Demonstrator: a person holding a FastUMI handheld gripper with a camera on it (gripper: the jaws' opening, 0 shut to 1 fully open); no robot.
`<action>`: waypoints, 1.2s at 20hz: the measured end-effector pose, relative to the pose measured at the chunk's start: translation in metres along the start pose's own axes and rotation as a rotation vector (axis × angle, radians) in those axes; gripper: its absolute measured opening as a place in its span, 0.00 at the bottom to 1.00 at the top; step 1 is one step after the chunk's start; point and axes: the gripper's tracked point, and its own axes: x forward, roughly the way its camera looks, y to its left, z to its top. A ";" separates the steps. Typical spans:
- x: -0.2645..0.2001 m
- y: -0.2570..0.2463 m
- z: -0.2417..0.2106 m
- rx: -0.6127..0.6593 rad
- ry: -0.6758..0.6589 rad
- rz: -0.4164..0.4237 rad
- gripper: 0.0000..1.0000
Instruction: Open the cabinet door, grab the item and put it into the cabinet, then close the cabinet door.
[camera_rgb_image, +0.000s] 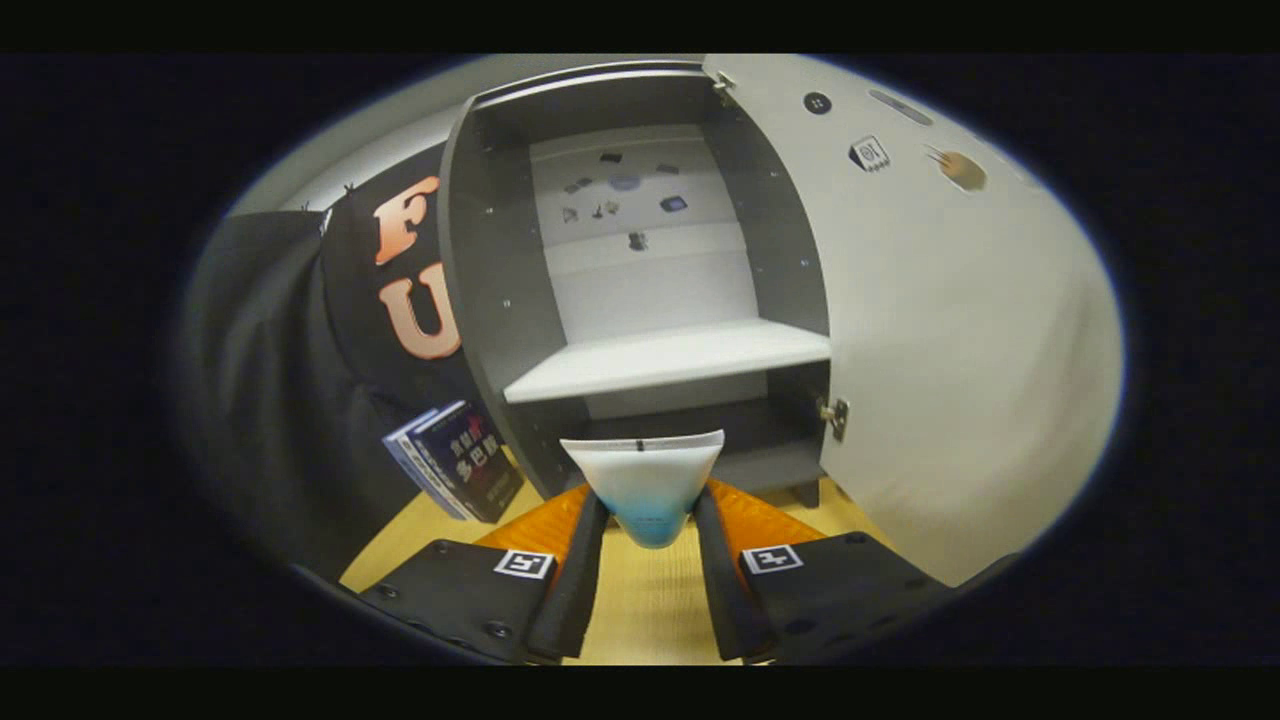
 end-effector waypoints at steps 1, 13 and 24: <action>0.008 0.003 0.030 -0.004 -0.041 0.014 0.55; 0.179 0.006 0.122 -0.122 0.035 0.016 0.55; 0.222 0.015 0.106 -0.159 0.125 0.031 0.56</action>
